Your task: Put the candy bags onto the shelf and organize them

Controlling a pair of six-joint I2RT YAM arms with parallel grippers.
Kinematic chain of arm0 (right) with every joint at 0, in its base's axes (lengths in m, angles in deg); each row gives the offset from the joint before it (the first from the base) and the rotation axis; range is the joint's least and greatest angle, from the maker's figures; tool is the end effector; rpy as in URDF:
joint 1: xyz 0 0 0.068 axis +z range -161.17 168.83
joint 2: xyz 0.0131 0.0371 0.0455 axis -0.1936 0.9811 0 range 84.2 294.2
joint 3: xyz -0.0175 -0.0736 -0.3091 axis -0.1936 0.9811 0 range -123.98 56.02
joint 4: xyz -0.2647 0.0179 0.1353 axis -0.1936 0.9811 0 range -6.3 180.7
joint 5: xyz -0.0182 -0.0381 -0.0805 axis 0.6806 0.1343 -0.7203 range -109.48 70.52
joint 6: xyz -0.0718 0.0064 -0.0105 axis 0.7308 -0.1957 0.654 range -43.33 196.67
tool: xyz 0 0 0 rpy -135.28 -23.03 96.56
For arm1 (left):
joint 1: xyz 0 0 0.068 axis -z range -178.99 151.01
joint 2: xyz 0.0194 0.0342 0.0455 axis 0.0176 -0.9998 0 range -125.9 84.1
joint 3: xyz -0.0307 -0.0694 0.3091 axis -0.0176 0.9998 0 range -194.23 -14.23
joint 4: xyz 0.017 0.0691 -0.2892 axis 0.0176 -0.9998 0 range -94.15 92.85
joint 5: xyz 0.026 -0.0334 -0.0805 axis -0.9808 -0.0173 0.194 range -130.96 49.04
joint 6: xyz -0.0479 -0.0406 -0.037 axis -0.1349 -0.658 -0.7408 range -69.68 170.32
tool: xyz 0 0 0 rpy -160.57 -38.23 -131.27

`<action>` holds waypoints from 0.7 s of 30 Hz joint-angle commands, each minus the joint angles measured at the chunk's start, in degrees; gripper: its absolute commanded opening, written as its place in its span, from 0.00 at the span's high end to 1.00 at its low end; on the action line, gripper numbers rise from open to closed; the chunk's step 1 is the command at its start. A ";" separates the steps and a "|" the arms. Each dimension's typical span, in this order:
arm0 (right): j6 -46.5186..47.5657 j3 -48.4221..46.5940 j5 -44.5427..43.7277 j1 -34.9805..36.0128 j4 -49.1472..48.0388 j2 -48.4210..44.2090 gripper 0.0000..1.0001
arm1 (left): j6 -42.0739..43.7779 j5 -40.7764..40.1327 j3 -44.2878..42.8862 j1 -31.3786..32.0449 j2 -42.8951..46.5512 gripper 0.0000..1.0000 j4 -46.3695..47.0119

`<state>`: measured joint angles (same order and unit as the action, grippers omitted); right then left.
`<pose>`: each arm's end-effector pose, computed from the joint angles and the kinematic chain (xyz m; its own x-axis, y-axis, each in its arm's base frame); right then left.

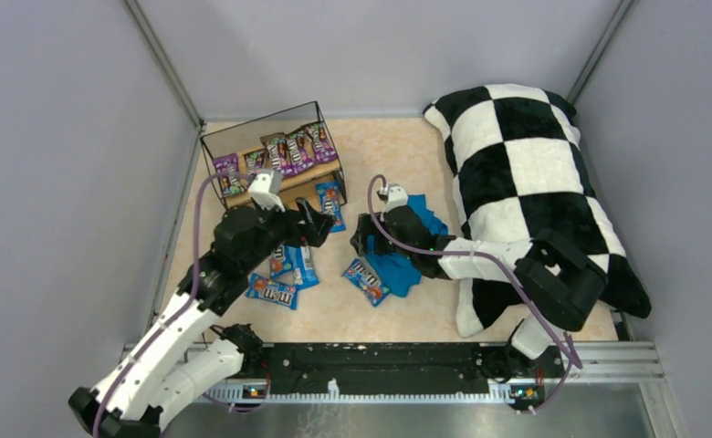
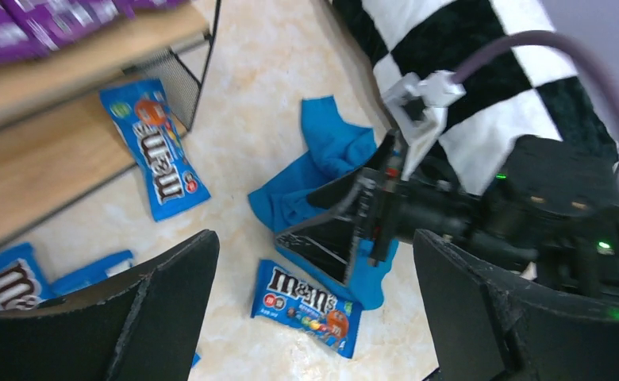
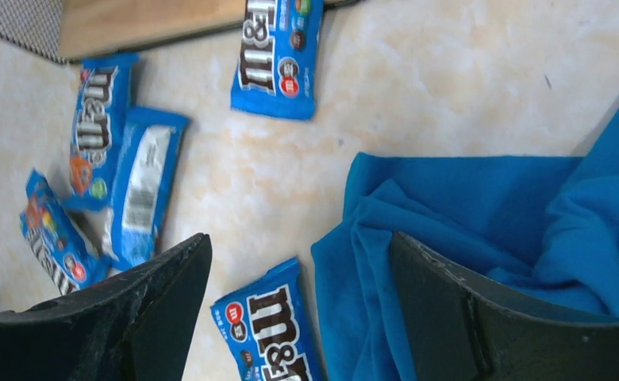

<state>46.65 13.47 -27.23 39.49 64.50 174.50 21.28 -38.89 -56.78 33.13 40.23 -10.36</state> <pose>0.2437 0.2844 0.1906 -0.6082 0.0401 -0.7928 -0.4468 0.8082 0.3837 0.1776 -0.1142 0.3485 -0.4582 -0.2852 -0.8419 0.3873 0.7885 -0.4779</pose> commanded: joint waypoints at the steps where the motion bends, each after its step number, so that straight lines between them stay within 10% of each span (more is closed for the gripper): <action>1: -5.36 -8.92 -8.20 0.89 8.26 4.48 0.17 | 7.31 -4.10 -7.86 0.08 5.38 0.01 -15.21; 12: 0.55 1.01 -13.86 -7.14 18.18 -5.60 0.16 | 9.02 -3.81 -10.32 0.10 15.12 0.01 -20.07; 21: 4.03 -13.86 -16.37 -3.58 28.08 -7.23 0.03 | 13.17 -11.76 -9.59 0.11 17.50 0.01 -19.52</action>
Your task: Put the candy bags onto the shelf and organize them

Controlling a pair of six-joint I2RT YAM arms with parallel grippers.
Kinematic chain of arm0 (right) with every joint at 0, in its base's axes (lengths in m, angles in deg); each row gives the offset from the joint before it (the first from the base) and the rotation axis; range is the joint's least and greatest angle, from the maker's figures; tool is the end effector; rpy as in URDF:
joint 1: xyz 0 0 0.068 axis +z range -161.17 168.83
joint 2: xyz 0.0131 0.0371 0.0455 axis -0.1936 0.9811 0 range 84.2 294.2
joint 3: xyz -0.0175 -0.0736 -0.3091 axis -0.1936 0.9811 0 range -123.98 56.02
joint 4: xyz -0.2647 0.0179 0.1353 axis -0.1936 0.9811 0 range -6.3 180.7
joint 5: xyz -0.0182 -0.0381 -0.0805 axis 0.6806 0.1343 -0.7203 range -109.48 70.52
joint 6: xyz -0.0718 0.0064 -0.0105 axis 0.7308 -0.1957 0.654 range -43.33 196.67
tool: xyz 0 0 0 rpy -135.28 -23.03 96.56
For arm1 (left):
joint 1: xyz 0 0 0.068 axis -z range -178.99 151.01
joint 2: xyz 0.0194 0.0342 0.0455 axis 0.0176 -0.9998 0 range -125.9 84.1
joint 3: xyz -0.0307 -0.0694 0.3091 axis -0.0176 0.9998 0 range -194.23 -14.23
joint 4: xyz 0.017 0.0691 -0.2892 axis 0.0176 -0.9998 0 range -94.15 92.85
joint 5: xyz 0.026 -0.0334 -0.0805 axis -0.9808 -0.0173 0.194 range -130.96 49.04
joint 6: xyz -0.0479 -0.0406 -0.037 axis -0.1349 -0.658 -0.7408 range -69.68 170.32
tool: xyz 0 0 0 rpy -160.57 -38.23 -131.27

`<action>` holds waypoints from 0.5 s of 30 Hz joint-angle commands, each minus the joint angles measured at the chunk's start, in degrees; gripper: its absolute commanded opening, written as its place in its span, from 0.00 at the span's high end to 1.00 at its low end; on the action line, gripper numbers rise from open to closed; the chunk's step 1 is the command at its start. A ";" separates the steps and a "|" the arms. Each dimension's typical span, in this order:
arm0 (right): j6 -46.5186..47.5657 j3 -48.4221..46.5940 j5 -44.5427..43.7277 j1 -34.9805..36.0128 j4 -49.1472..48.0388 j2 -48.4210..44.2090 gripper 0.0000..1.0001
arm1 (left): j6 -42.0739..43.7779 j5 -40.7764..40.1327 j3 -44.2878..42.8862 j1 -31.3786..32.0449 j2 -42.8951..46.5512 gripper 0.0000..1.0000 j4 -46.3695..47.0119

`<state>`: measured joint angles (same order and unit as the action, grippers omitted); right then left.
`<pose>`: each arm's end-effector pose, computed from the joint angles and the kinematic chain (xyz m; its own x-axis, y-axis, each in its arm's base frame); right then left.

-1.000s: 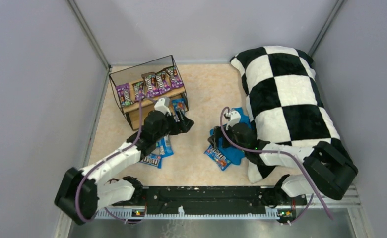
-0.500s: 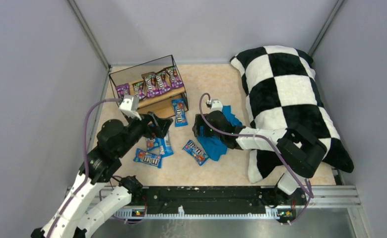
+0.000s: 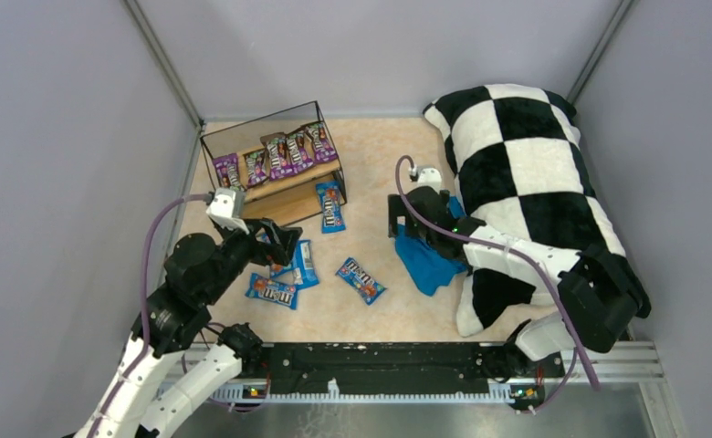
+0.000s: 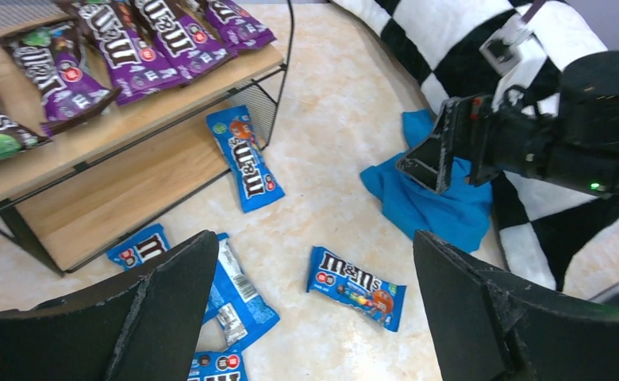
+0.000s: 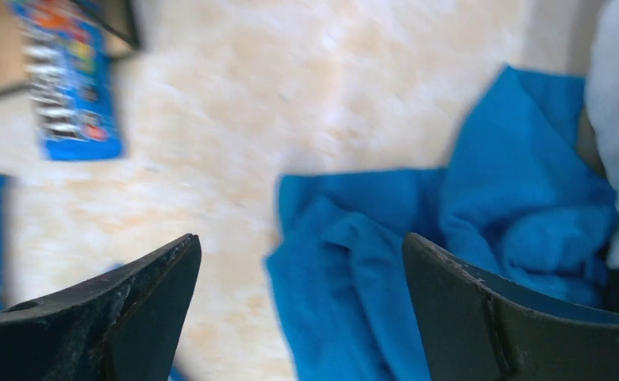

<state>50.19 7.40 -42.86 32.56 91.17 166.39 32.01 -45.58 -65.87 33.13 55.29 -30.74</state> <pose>0.2660 0.2210 0.2295 -0.6112 -0.0182 -0.7913 -0.1626 0.9813 0.1031 0.1024 -0.0586 0.4034 -0.2957 -0.1841 -0.9374 0.3898 0.8726 -0.2944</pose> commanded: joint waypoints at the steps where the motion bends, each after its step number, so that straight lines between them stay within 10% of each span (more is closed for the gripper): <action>1: -0.79 -9.00 -0.10 4.58 0.37 2.57 0.02 | 2.22 -6.09 0.04 0.06 3.31 0.01 1.02; 15: -29.56 -9.18 10.32 8.96 -34.34 24.26 0.35 | 0.11 -10.81 7.27 0.07 13.84 0.01 2.04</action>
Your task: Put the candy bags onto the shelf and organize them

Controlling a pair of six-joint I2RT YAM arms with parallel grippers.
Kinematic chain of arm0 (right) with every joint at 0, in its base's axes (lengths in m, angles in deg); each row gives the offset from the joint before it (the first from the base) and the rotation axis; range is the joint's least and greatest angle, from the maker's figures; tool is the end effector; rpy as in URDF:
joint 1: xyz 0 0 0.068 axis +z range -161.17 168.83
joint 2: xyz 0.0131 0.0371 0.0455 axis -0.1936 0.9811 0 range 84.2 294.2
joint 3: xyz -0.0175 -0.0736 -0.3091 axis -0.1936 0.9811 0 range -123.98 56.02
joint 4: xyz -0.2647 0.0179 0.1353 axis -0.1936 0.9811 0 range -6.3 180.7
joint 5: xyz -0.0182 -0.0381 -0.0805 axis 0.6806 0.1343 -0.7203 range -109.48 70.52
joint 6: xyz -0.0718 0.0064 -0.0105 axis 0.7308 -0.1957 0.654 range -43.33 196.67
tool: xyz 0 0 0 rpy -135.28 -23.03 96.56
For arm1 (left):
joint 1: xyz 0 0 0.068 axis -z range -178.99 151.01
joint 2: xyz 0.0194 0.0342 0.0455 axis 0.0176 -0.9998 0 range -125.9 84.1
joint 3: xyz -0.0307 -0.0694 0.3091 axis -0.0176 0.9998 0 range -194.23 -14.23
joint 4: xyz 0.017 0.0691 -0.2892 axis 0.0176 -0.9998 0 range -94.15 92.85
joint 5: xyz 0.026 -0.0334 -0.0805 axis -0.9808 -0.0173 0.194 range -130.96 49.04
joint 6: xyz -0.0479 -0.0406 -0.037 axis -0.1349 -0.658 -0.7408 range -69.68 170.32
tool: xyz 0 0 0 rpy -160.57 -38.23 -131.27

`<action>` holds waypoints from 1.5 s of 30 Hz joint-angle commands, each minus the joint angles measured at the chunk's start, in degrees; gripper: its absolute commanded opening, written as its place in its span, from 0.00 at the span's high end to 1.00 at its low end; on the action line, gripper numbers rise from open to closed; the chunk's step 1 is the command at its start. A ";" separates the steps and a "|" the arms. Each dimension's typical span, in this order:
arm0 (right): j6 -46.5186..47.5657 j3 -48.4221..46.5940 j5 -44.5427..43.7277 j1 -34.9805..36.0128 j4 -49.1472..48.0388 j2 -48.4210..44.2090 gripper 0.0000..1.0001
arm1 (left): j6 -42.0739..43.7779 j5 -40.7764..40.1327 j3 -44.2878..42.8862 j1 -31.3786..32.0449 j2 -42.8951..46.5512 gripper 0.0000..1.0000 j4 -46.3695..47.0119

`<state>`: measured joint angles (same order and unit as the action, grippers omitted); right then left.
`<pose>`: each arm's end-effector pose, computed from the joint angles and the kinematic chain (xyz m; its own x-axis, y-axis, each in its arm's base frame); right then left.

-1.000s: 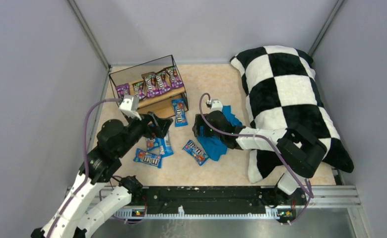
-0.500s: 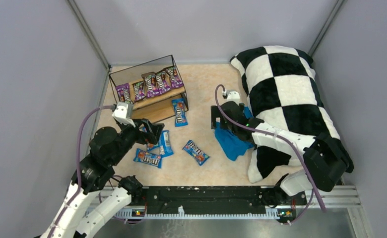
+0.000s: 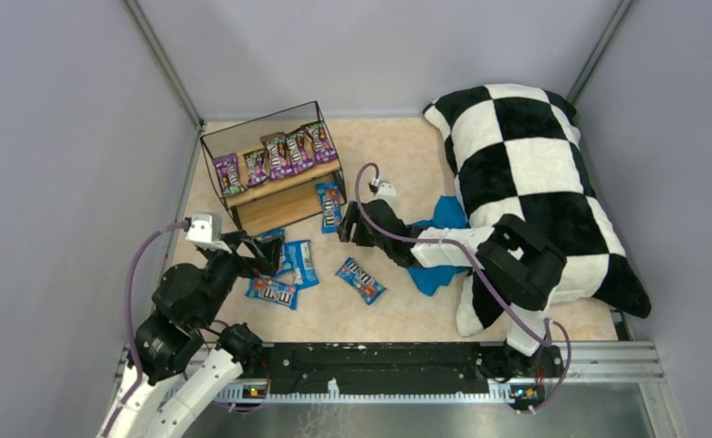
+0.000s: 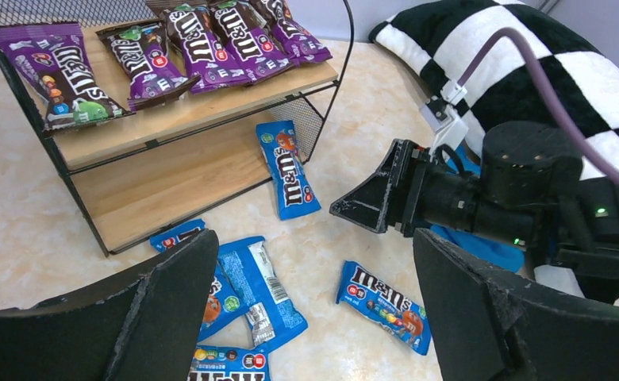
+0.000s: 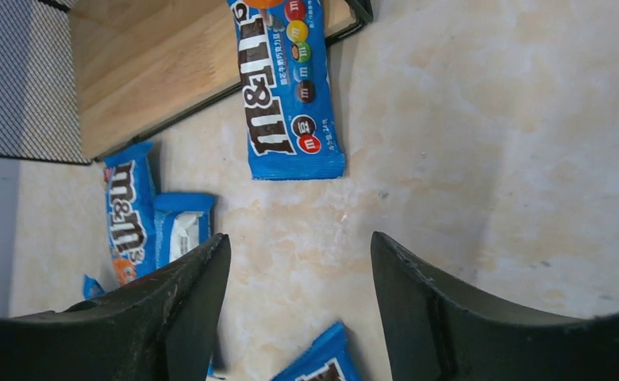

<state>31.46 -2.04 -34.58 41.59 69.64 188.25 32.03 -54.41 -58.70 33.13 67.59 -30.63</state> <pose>0.2838 0.3471 0.1826 -0.6760 0.2430 -0.6956 -0.2200 0.8345 0.5053 0.0725 -0.0290 0.3749 -0.1782 -0.2485 -0.9521 0.2793 0.9150 -0.2911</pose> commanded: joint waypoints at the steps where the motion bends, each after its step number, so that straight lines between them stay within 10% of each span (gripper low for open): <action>1: -12.56 0.11 2.84 -0.10 -13.93 3.66 0.38 | 0.16 -2.01 0.21 0.07 1.68 0.01 1.98; 20: -21.59 -2.80 -2.16 -2.07 -26.50 17.11 0.59 | 0.44 -1.64 1.18 0.09 2.80 0.02 3.07; 35: -21.09 -14.41 0.57 -4.59 -28.83 22.01 0.58 | 0.44 -1.63 1.40 0.11 2.18 0.02 3.24; 45: -14.63 -3.87 5.09 -4.79 -22.83 11.02 0.43 | 0.61 -0.76 1.49 0.08 1.74 0.02 3.51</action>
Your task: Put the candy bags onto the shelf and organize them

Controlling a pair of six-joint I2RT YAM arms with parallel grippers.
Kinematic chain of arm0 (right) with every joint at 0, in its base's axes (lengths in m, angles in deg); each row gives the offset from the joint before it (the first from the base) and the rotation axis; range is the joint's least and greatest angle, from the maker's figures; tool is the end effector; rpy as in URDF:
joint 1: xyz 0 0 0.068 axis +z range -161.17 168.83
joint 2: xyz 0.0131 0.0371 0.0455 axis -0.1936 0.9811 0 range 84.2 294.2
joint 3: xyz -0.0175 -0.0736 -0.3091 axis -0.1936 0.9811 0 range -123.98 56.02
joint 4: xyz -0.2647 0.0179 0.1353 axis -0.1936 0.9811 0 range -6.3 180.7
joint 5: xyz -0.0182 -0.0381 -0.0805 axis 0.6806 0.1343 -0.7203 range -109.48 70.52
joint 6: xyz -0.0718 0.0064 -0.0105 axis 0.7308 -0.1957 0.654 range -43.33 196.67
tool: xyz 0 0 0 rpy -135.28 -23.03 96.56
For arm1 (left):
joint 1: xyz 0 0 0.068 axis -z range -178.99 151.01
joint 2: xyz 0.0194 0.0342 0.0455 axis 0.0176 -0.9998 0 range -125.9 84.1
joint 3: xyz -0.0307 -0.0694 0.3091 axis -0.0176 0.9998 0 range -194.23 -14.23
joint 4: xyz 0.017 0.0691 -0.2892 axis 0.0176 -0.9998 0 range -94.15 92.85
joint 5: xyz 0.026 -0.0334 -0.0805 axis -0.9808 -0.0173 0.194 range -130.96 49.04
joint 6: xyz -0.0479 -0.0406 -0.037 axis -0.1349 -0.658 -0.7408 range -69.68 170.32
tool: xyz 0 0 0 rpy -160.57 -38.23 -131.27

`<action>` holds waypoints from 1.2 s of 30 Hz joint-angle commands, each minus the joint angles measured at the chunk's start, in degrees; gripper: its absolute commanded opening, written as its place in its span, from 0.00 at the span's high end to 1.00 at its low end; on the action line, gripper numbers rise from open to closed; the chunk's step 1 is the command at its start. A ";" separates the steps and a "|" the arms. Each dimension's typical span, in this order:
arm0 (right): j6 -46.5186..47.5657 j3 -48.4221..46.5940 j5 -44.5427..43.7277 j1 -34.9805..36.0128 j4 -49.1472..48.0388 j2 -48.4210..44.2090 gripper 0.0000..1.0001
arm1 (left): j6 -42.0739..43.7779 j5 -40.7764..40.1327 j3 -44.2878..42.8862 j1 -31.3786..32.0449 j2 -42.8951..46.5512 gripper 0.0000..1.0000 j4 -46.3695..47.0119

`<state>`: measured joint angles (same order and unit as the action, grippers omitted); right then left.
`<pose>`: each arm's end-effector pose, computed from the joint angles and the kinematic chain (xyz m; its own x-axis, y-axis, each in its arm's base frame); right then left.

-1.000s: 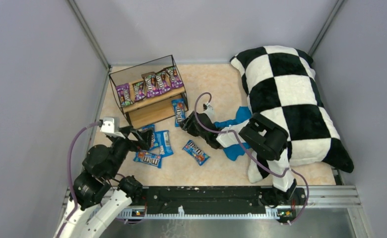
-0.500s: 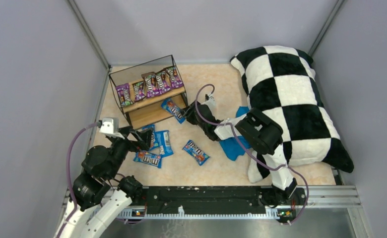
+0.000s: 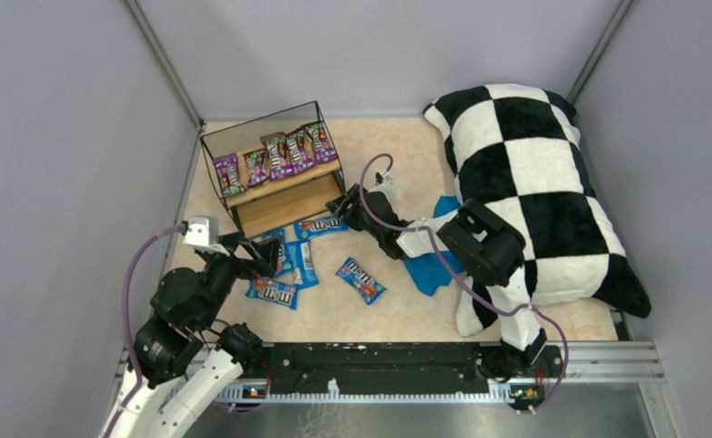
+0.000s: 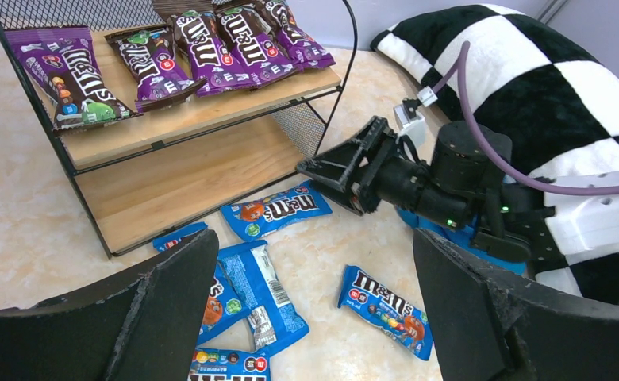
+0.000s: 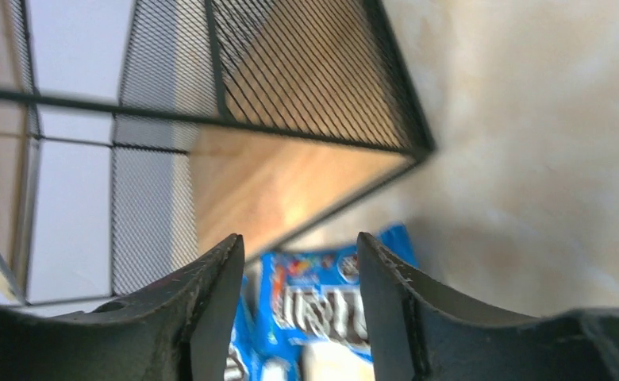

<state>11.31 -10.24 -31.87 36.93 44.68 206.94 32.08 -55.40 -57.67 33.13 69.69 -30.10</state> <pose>0.3581 0.3795 0.1317 -0.6201 0.6383 -0.4562 -0.0639 0.5384 0.8402 0.0675 -0.0247 0.3718 -0.1503 -0.2636 -0.9529 0.2708 0.9160 -0.2961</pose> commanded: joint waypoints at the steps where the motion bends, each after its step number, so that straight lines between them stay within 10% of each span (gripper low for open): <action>1: 6.98 6.15 2.46 -0.23 3.55 -9.21 0.40 | 0.57 0.21 0.42 0.12 -0.35 0.02 3.00; 14: 17.10 3.33 32.96 -11.08 13.88 -3.50 0.42 | 0.57 0.47 0.50 0.13 -0.47 0.01 3.08; 36: -2.05 9.35 38.47 -4.61 -9.40 0.58 0.86 | 0.48 0.35 0.58 0.02 -1.49 0.02 3.15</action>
<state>12.93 -5.17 7.30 28.60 41.36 210.89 32.08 -55.20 -57.57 33.13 68.58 -29.73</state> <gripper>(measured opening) 0.146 0.986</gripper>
